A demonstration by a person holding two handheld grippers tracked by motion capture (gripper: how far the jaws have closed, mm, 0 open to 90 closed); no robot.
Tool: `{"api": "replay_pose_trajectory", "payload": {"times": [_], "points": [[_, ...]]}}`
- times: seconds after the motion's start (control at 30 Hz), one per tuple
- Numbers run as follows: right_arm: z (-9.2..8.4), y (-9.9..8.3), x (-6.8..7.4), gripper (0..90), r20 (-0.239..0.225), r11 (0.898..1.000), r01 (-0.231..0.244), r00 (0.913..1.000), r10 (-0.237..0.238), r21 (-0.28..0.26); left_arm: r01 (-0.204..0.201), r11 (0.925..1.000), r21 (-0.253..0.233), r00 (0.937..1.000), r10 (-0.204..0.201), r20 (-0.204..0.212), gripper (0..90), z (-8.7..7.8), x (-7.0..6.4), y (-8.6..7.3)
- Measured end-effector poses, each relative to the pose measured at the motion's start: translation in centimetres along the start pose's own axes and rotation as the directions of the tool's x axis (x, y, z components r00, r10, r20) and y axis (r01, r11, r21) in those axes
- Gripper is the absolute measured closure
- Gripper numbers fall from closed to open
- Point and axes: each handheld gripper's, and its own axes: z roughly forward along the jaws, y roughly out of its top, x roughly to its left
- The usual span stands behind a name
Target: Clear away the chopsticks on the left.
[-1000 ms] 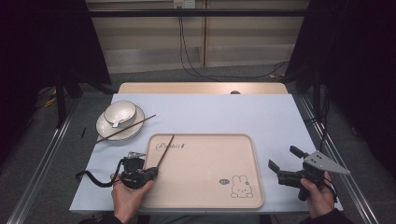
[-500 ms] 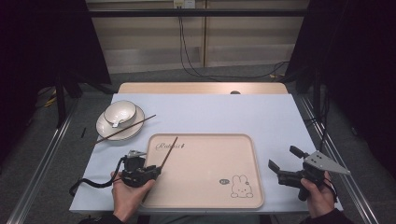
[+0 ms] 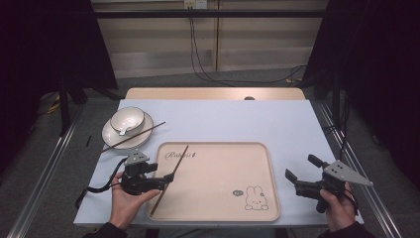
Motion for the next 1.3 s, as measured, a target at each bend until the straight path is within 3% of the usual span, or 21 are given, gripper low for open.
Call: {"api": "replay_pose_trajectory", "payload": {"times": [0.1,0.23,0.27,0.3,0.37,0.4,0.5,0.57,0.63,0.67,0.73,0.77,0.8,0.83,1.0,1.17,1.23,1.3], "points": [[0.0,0.0,0.0,2.2,0.000,1.000,0.006,1.0000,-0.006,-0.013,-0.047,0.9986,-0.024,0.9985,0.048,0.027,15.3,-0.4,0.4,0.3],[-0.1,0.1,0.2,2.0,-0.007,1.000,0.003,1.0000,-0.003,-0.017,-0.094,0.9946,-0.045,0.9951,0.095,0.027,7.3,-1.1,1.3,0.7],[-0.1,0.1,0.1,2.0,-0.005,1.000,0.007,1.0000,-0.007,-0.020,-0.126,0.9904,-0.058,0.9890,0.129,0.071,4.9,-1.5,2.0,0.7],[-0.1,0.1,0.1,2.0,-0.007,1.000,0.008,0.9999,-0.008,-0.020,-0.124,0.9894,-0.075,0.9859,0.132,0.103,4.3,-1.7,2.4,0.7],[-0.1,0.1,0.2,2.0,-0.006,1.000,0.007,1.0000,-0.007,-0.020,-0.114,0.9876,-0.108,0.9838,0.127,0.126,3.6,-2.3,3.8,0.5],[-0.1,0.1,0.2,2.0,-0.005,1.000,0.005,1.0000,-0.005,-0.018,-0.101,0.9898,-0.100,0.9857,0.113,0.124,4.1,-2.5,4.3,0.5],[0.0,0.1,0.1,2.0,-0.001,1.000,0.001,1.0000,-0.001,-0.017,-0.145,0.9834,-0.109,0.9876,0.151,0.044,4.3,-3.3,4.9,0.6],[0.0,0.1,0.1,2.0,0.001,1.000,0.004,1.0000,-0.004,-0.017,-0.188,0.9759,-0.110,0.9815,0.191,0.015,4.3,-3.8,5.4,0.8],[0.0,0.1,0.1,2.0,-0.004,1.000,0.002,1.0000,-0.002,-0.012,-0.202,0.9737,-0.105,0.9786,0.205,0.017,4.4,-3.9,5.9,1.0],[0.0,0.1,0.1,1.9,-0.002,1.000,0.002,1.0000,-0.002,-0.015,-0.187,0.9761,-0.111,0.9811,0.191,0.029,5.0,-3.9,6.1,1.0],[0.0,0.1,0.2,2.0,-0.002,1.000,0.000,1.0000,0.000,-0.016,-0.174,0.9731,-0.151,0.9813,0.184,0.056,5.5,-3.9,7.1,0.8],[0.0,0.1,0.1,2.0,-0.002,1.000,0.003,1.0000,-0.003,-0.015,-0.186,0.9729,-0.138,0.9809,0.192,0.033,5.9,-4.0,7.5,0.8],[0.0,0.1,0.1,2.0,-0.002,1.000,0.003,1.0000,-0.003,-0.015,-0.181,0.9713,-0.154,0.9821,0.187,0.023,5.1,-4.1,7.9,0.7],[0.0,0.1,0.1,2.0,-0.002,1.000,0.000,1.0000,0.000,-0.016,-0.168,0.9717,-0.165,0.9834,0.177,0.040,5.2,-4.4,8.6,0.5],[0.0,0.0,0.1,2.0,-0.006,1.000,0.009,0.9999,-0.010,-0.011,-0.138,0.9788,-0.151,0.9870,0.149,0.060,5.8,-5.0,10.0,-0.1],[0.0,0.1,0.1,2.0,-0.003,1.000,0.012,0.9999,-0.012,-0.015,-0.148,0.9792,-0.138,0.9863,0.156,0.051,5.8,-5.8,11.4,-0.4],[0.0,0.0,0.1,2.0,-0.006,1.000,0.016,0.9999,-0.016,-0.014,-0.172,0.9769,-0.127,0.9828,0.179,0.045,5.8,-5.9,12.3,-0.4],[0.0,0.0,0.1,2.0,-0.003,1.000,0.014,0.9999,-0.014,-0.014,-0.165,0.9794,-0.115,0.9846,0.171,0.037,5.8,-5.8,13.1,-0.5]]}}
